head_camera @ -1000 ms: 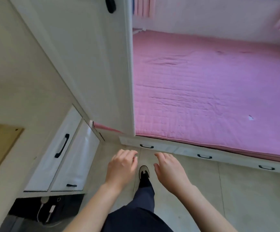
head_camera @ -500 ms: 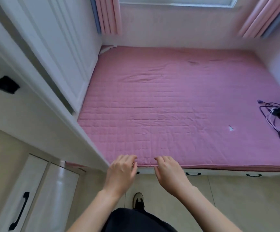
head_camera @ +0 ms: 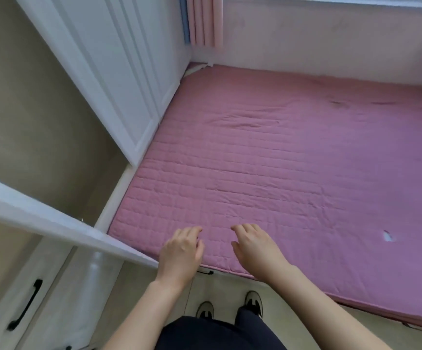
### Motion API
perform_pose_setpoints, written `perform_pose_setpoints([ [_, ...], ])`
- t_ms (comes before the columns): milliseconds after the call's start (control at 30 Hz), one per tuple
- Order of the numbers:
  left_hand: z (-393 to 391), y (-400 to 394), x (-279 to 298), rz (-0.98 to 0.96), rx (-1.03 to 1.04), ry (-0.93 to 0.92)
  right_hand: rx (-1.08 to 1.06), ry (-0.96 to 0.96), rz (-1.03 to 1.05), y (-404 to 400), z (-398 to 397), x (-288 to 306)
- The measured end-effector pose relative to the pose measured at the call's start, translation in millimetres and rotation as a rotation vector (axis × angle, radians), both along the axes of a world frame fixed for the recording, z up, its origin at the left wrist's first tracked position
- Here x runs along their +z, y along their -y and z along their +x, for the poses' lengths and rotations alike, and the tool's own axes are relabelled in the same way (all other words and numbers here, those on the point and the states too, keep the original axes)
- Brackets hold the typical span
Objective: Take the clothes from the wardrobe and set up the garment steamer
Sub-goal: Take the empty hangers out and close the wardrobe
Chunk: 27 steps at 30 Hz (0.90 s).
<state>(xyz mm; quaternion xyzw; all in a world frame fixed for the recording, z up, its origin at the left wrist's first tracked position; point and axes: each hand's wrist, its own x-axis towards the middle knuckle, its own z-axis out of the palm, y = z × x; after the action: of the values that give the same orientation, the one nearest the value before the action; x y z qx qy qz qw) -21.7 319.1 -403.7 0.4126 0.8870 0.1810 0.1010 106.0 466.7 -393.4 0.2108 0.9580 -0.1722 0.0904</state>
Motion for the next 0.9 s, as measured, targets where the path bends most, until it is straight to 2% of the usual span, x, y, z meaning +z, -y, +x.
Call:
perform_pose_setpoints([
  [233, 18.0, -28.5, 10.3, -0.001, 0.267, 0.056, 0.192, 0.007, -0.002, -52.2, -19.8, 10.6],
  [500, -2.7, -45.0, 21.6, 0.008, 0.471, 0.017, 0.361, -0.053, 0.007, -77.0, -70.2, 15.0],
  [733, -58.8, -51.6, 27.8, 0.046, 0.545, 0.006, 0.443, -0.108, 0.015, -79.6, -134.8, 9.7],
  [900, -95.2, -54.1, 41.9, 0.098, 0.589, -0.011, 0.462, -0.217, 0.019, -74.2, -183.6, 20.4],
])
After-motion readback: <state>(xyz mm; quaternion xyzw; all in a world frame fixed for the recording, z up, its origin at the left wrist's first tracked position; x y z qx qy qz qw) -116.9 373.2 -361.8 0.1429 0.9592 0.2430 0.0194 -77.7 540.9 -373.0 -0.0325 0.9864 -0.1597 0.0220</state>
